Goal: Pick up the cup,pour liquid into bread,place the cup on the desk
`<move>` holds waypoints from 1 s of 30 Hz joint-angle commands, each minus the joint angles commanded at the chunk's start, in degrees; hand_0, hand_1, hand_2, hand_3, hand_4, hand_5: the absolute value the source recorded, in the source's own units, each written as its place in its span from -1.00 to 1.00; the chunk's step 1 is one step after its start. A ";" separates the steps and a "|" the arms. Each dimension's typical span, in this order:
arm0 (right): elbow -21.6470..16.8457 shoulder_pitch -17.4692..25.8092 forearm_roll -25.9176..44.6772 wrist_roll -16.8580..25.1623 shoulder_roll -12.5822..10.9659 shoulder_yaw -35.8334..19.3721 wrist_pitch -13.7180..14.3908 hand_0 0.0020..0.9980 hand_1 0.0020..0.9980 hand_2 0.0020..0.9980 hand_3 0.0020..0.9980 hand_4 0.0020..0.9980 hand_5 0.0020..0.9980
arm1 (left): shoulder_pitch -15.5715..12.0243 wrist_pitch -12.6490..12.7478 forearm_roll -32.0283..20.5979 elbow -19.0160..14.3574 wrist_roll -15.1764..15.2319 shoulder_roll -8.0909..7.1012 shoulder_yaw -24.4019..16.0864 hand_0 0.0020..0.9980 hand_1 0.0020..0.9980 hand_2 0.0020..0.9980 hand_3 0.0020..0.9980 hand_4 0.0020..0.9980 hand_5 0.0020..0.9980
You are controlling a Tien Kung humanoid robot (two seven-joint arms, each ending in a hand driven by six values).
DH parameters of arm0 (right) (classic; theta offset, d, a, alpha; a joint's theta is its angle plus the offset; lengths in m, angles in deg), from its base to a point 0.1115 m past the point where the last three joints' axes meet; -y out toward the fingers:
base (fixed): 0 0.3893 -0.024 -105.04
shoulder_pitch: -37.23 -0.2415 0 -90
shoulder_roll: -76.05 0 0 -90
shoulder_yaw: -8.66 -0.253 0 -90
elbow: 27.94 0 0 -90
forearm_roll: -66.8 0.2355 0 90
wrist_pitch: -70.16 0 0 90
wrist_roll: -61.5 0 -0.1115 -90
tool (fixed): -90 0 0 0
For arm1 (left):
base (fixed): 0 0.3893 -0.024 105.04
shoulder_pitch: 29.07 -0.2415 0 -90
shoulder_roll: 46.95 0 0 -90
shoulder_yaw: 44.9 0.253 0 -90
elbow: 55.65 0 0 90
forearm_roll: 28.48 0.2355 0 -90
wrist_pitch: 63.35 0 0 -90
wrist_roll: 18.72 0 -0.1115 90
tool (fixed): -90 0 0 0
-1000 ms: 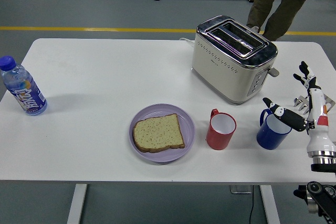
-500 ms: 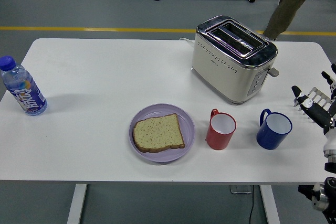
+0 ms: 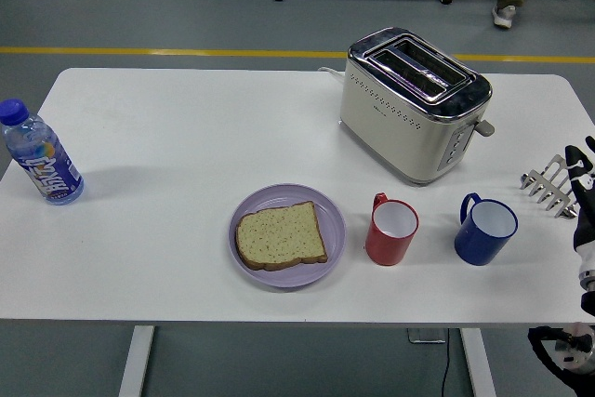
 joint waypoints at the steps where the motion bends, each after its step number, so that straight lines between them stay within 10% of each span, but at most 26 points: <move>1: 0.17 -0.06 1.63 -0.07 0.12 -0.07 -0.06 0.45 0.24 0.33 0.30 0.62 -0.62 | 0.03 0.00 -0.06 0.00 0.02 0.00 0.04 0.36 0.37 0.40 0.08 -0.50 1.00; 30: 10.12 -3.39 8.54 -4.88 2.41 -3.36 -8.32 0.30 0.08 0.20 0.16 0.42 -0.85 | 0.87 0.03 -1.00 -0.09 0.18 0.00 0.56 0.36 0.37 0.40 0.08 -0.50 1.00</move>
